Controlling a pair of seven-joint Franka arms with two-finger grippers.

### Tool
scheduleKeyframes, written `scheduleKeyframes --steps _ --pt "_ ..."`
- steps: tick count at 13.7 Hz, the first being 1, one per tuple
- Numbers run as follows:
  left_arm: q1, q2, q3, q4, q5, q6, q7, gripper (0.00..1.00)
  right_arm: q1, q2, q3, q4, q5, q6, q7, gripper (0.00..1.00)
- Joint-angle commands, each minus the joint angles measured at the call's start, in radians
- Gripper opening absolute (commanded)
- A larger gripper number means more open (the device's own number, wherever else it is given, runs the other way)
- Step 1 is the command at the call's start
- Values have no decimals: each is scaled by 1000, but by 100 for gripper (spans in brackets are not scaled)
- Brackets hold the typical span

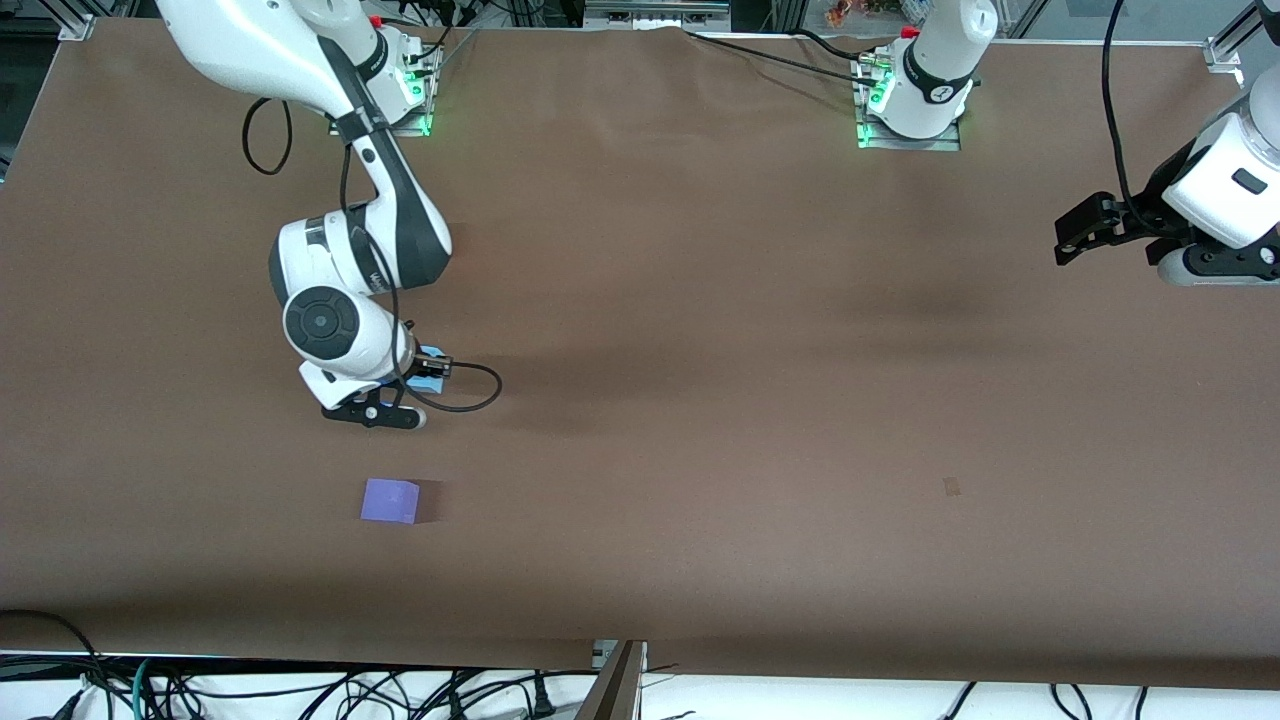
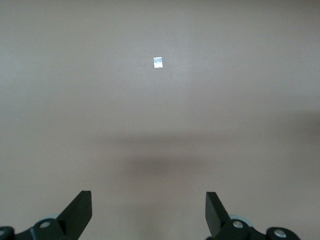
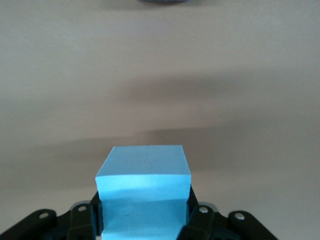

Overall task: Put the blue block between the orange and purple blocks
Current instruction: 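Carry the cube with the right gripper between the orange and purple cubes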

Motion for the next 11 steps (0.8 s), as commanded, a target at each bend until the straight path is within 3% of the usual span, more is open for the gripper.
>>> scheduleKeyframes --steps 1,7,8,10,11 --pt "-8 15 13 32 8 -23 19 100 12 -64 -49 -133 4 91 -105 24" --pt "4 18 14 29 9 -23 24 100 12 -75 -54 -286 8 292 -111 24" --pt "4 18 14 32 8 -23 24 100 12 -72 -54 -289 8 306 -117 29" --pt "3 16 13 34 8 -23 15 100 9 -67 -56 -279 8 306 -122 100" --pt "3 16 13 31 6 -26 15 100 7 -73 -56 -261 7 297 -133 100"
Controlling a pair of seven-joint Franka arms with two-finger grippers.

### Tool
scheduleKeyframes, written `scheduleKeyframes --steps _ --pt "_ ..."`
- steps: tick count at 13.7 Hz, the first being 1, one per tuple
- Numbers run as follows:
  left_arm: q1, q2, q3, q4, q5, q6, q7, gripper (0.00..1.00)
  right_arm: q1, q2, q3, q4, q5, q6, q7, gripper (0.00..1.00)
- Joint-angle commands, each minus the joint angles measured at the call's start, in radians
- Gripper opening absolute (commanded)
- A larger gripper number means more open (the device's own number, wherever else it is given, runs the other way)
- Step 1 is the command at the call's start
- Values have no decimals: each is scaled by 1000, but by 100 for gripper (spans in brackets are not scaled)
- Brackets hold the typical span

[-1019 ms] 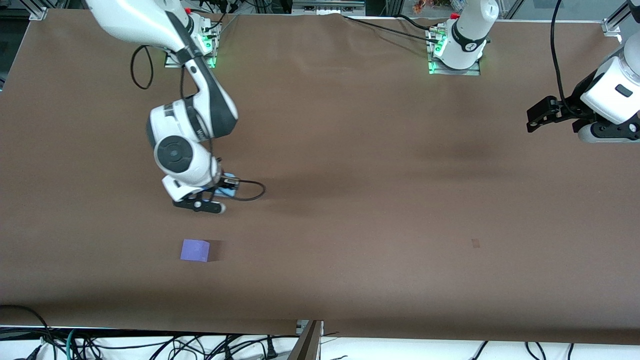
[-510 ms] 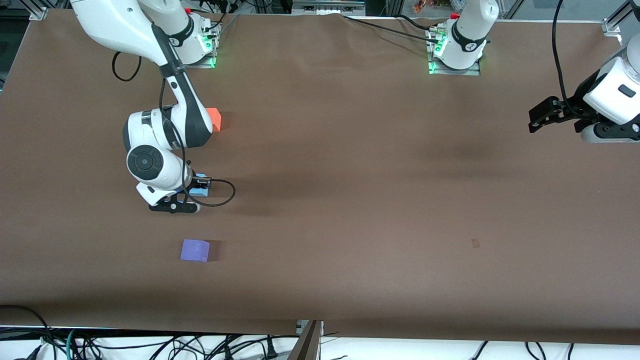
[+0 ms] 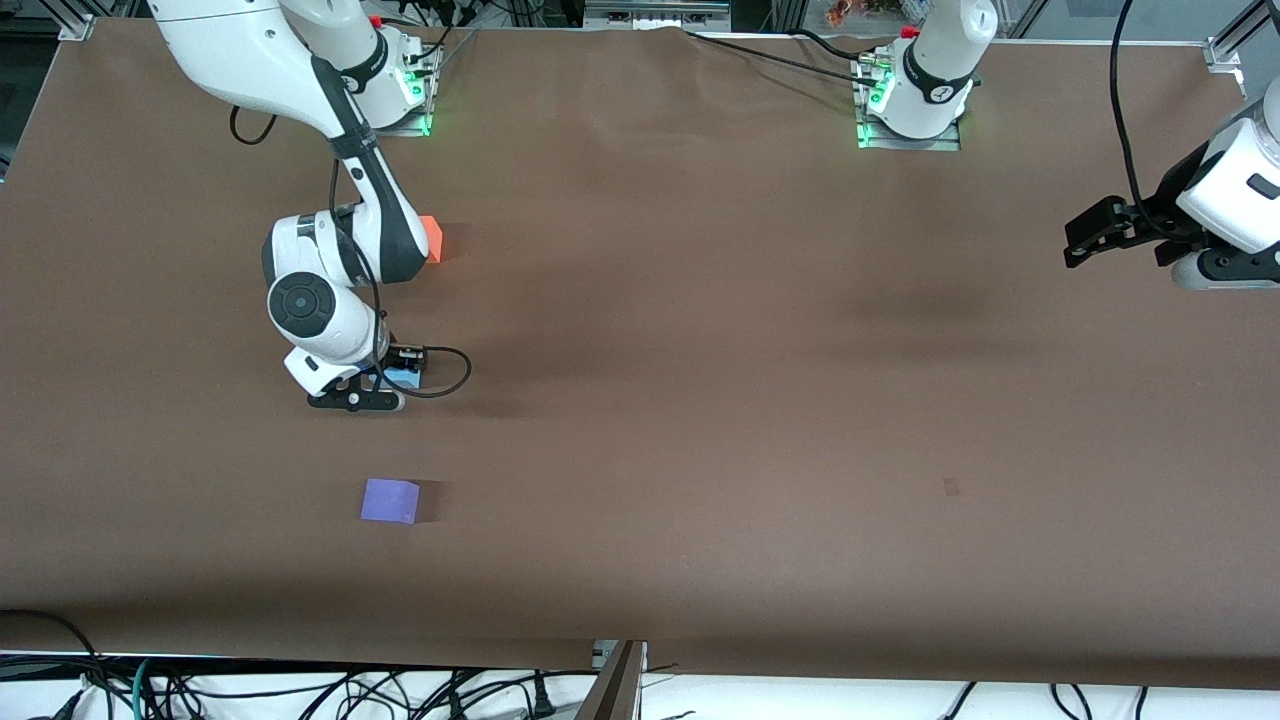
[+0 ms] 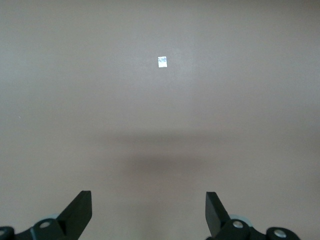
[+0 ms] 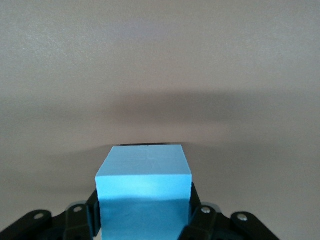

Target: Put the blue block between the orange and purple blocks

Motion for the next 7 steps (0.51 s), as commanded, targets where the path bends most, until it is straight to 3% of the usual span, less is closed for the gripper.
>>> scheduleKeyframes --steps 1,7 --pt "-2 13 0 30 6 -28 14 100 0 -47 -8 15 7 -18 -59 100" --pt "0 13 0 33 5 -31 14 100 -12 -59 -37 378 7 -458 -123 100"
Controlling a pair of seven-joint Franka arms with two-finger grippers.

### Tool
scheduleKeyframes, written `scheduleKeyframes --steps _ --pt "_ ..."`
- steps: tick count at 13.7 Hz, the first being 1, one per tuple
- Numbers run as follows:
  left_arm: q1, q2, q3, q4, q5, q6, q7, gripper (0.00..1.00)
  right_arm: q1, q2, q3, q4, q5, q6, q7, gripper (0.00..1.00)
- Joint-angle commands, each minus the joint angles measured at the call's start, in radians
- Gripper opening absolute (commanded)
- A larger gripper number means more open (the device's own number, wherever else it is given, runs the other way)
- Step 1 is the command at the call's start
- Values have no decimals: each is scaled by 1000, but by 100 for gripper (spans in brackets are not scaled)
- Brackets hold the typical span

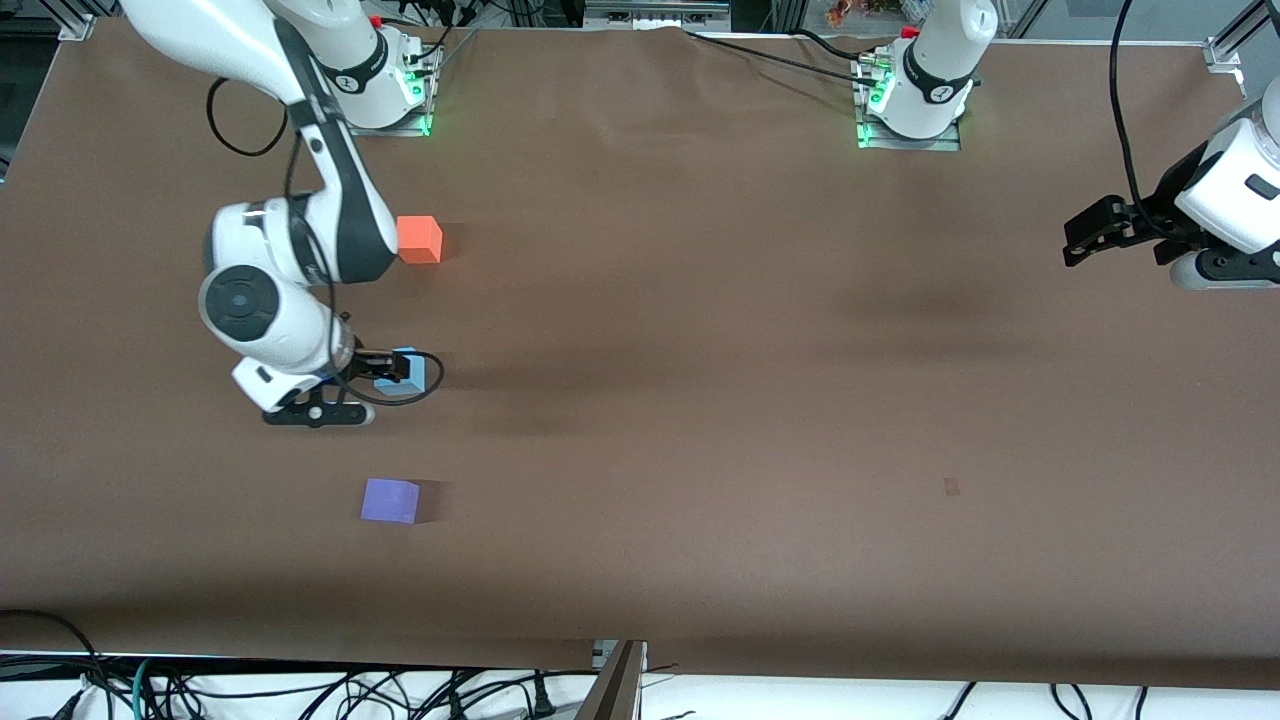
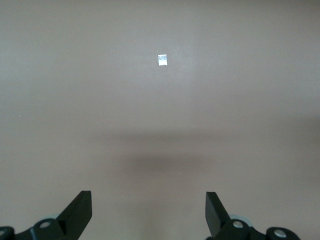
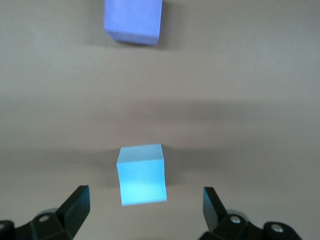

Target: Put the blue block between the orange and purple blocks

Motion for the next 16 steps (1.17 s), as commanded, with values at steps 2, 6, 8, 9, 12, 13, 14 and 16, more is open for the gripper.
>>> scheduleKeyframes --steps 2,6,8,9,12,13,14,16 --pt "0 14 0 30 5 -24 14 100 -7 1 -26 229 8 -286 -56 100" --pt "1 14 0 32 5 -24 14 100 -13 -41 -38 394 -2 -518 -44 100" --pt "0 12 0 32 5 -24 14 100 -22 -116 -40 394 -5 -539 -42 100" --pt "0 12 -1 32 5 -24 14 100 -42 -149 -34 389 -9 -540 -43 100" --pt "0 12 -3 32 5 -24 14 100 -116 -218 9 379 -6 -601 -59 100" --pt "0 12 -3 32 5 -24 14 100 -162 -239 59 379 -12 -632 -56 100" --pt "0 12 -3 32 5 -24 14 100 -224 -261 111 379 -19 -626 -59 100" --pt "0 12 -3 32 5 -24 14 100 -281 -286 144 377 -16 -623 -63 100"
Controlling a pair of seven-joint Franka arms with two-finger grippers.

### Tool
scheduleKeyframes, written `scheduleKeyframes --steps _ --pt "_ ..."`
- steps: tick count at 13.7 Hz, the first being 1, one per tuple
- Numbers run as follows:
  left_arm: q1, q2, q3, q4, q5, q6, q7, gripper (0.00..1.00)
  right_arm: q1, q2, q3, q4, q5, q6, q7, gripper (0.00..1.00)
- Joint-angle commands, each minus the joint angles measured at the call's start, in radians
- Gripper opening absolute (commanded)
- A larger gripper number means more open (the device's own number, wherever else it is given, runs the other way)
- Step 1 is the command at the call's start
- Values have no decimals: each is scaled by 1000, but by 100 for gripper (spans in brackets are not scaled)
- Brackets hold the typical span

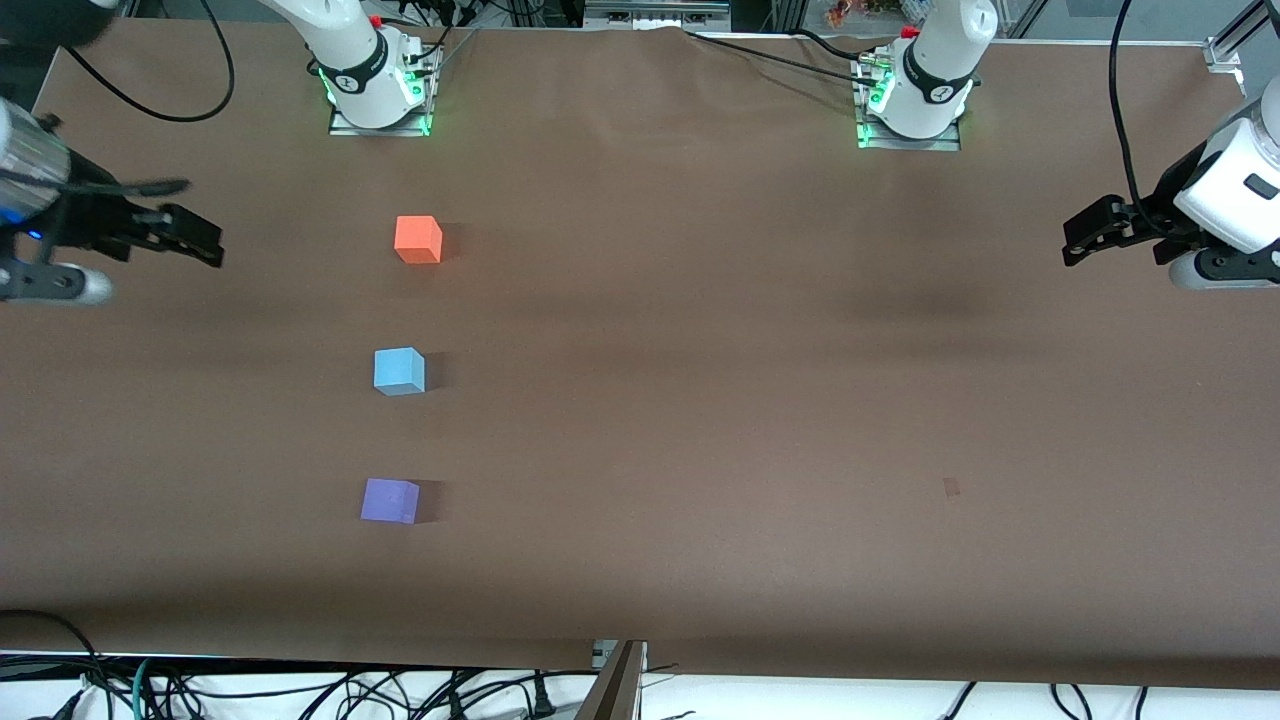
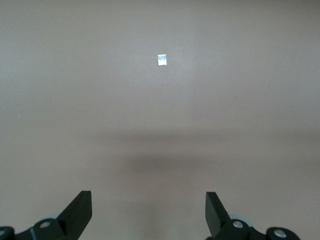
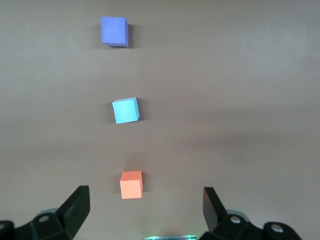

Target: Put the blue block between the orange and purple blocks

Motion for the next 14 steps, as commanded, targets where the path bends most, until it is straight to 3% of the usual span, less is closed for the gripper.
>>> scheduleKeyframes --steps 1,3,6,10,14 --pt "0 12 -1 31 5 -23 14 100 -84 -52 56 -32 -4 -18 -18 100" --pt "0 12 -3 31 5 -23 14 100 -120 -66 59 -58 -4 -50 -17 100" --pt "0 12 -3 33 5 -23 14 100 -196 -72 154 -84 -20 -47 -116 100" --pt "0 12 -3 33 5 -23 14 100 -216 -116 163 -147 -18 -41 -115 100" --pt "0 14 -3 33 5 -23 15 100 -207 -101 162 -135 -10 -44 -117 100"
